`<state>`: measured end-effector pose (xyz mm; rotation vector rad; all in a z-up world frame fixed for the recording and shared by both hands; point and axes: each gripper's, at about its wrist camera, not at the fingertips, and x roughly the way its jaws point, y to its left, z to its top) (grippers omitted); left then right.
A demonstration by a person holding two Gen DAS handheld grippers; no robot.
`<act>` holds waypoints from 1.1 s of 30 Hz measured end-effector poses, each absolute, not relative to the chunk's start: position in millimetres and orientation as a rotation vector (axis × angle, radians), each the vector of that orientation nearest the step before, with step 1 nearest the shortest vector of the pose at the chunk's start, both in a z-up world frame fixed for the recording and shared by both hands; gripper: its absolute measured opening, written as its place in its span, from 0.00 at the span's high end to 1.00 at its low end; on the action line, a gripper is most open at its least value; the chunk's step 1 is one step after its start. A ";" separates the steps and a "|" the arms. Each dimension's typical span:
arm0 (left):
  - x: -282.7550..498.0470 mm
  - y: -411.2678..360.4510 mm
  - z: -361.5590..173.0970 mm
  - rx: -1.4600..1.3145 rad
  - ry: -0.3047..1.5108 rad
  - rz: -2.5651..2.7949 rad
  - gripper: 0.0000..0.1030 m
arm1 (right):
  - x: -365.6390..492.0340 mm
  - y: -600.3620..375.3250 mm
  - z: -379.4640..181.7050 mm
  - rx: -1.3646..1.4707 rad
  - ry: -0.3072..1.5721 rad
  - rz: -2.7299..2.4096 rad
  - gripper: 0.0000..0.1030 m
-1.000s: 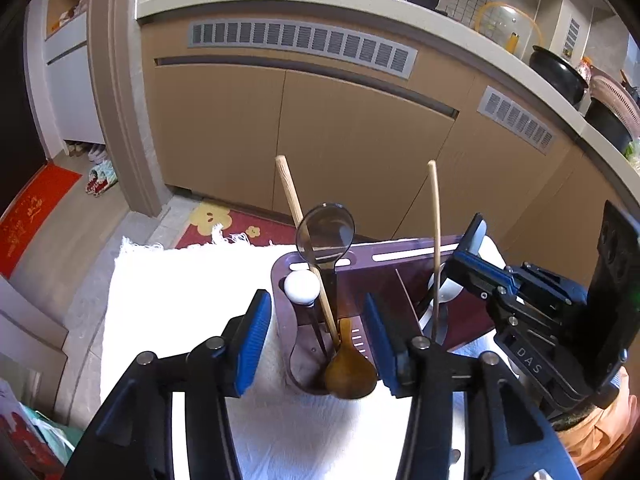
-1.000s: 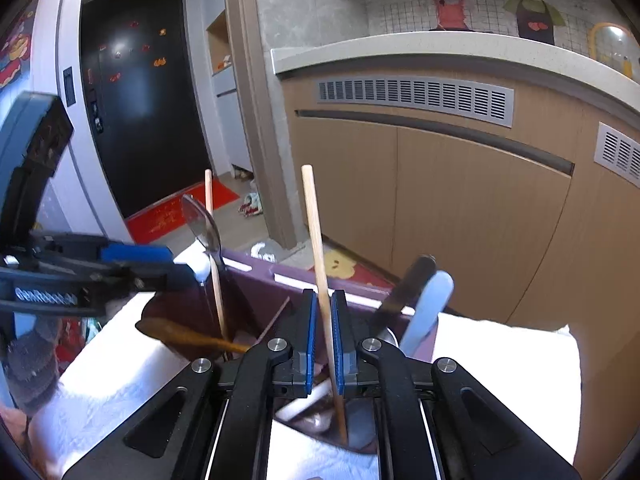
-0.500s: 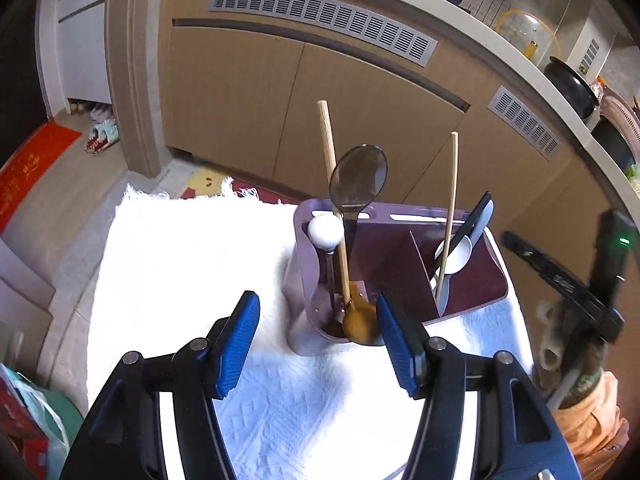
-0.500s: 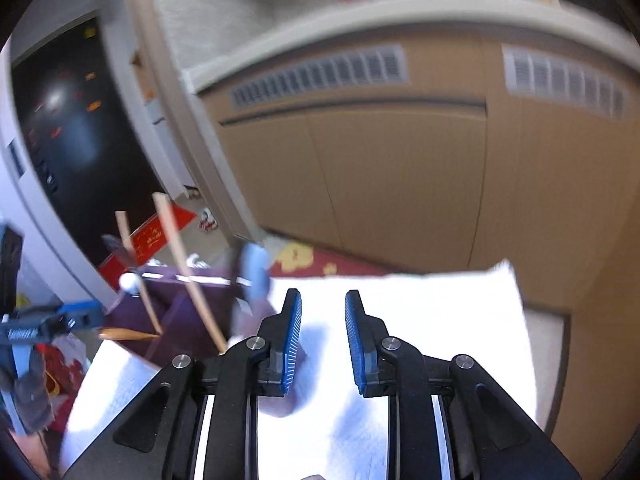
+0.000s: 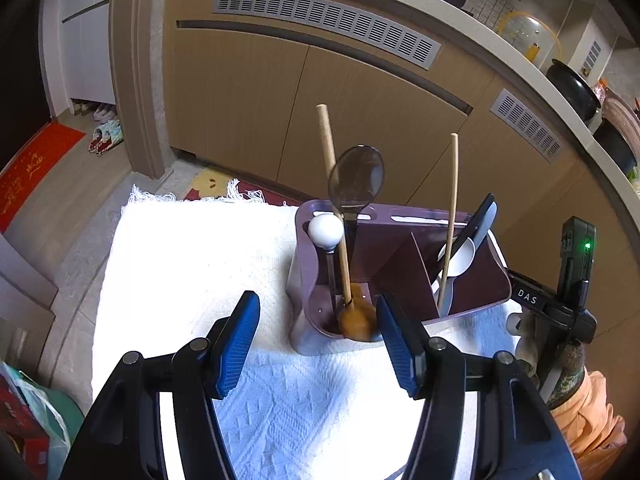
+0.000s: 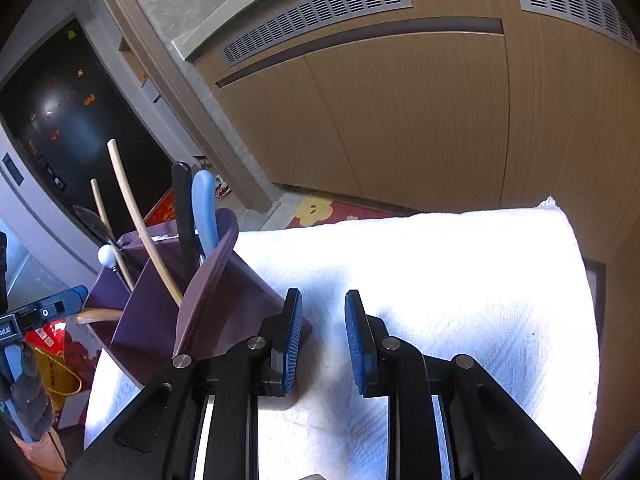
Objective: Organize utensils
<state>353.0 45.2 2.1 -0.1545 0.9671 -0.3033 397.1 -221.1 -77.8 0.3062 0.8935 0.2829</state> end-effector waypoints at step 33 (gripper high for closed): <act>331.8 74.1 -12.4 -0.139 1.034 -0.326 0.39 | 394.1 -210.1 -84.0 0.235 1.083 0.373 0.79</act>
